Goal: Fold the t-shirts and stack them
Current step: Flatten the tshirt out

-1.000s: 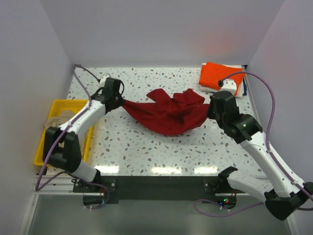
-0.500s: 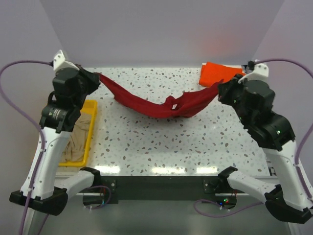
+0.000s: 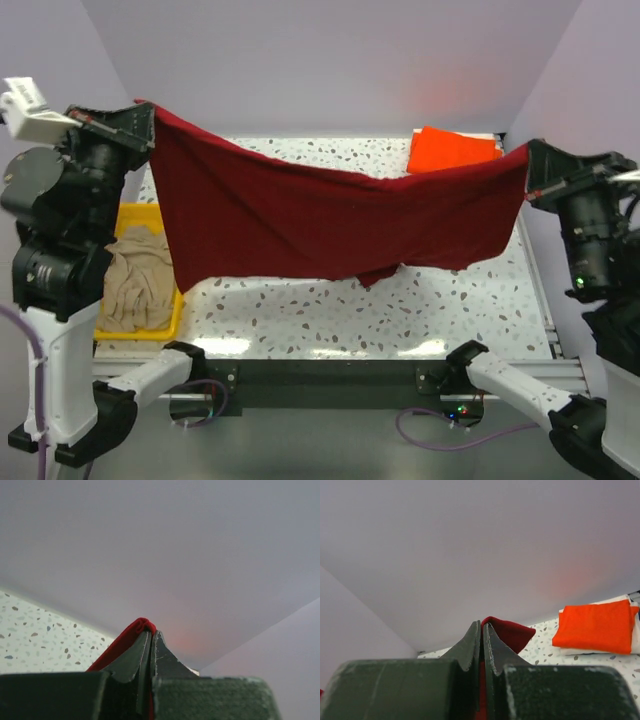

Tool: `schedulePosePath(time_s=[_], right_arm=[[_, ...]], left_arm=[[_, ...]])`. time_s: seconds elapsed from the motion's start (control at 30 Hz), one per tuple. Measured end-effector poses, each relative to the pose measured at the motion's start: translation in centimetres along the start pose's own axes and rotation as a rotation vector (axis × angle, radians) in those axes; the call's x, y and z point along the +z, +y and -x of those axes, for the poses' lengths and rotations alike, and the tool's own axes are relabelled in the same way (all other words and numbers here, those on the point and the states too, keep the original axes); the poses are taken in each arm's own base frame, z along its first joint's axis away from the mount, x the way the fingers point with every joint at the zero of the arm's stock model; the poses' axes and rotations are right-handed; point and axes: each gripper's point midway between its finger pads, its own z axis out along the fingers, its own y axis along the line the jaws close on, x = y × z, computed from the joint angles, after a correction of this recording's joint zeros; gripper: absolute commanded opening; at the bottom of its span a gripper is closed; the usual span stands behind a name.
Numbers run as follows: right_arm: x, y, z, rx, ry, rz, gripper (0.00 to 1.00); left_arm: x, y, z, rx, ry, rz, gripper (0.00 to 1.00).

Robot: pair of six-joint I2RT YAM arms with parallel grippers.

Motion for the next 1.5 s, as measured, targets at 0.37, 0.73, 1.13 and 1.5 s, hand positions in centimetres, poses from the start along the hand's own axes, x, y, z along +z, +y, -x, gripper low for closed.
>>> schedulePosePath(time_s=[0.37,0.73,1.13,1.5], right_arm=[[19.2,2.6,-15.6,-0.222,0.183,-0.085,0.0],[31.6,3.9,-13.1,-0.232,0.009,-0.057,0.0],[18.7,1.5,-7.0,-0.135,-0.117,-0.037,0.0],[1.2,-17.3,-34.9,-0.052,0.489,-0.363,0.43]], left_arm=[[16.1,7.5,-14.1,0.118,0.217,0.194,0.0],[30.1,9.2,-9.8,0.061,0.094,0.069,0.0],[18.9,10.5,-5.6,0.03,0.026,0.017,0.0],[1.1,32.5,-32.2,-0.126,0.616,0.524,0.0]])
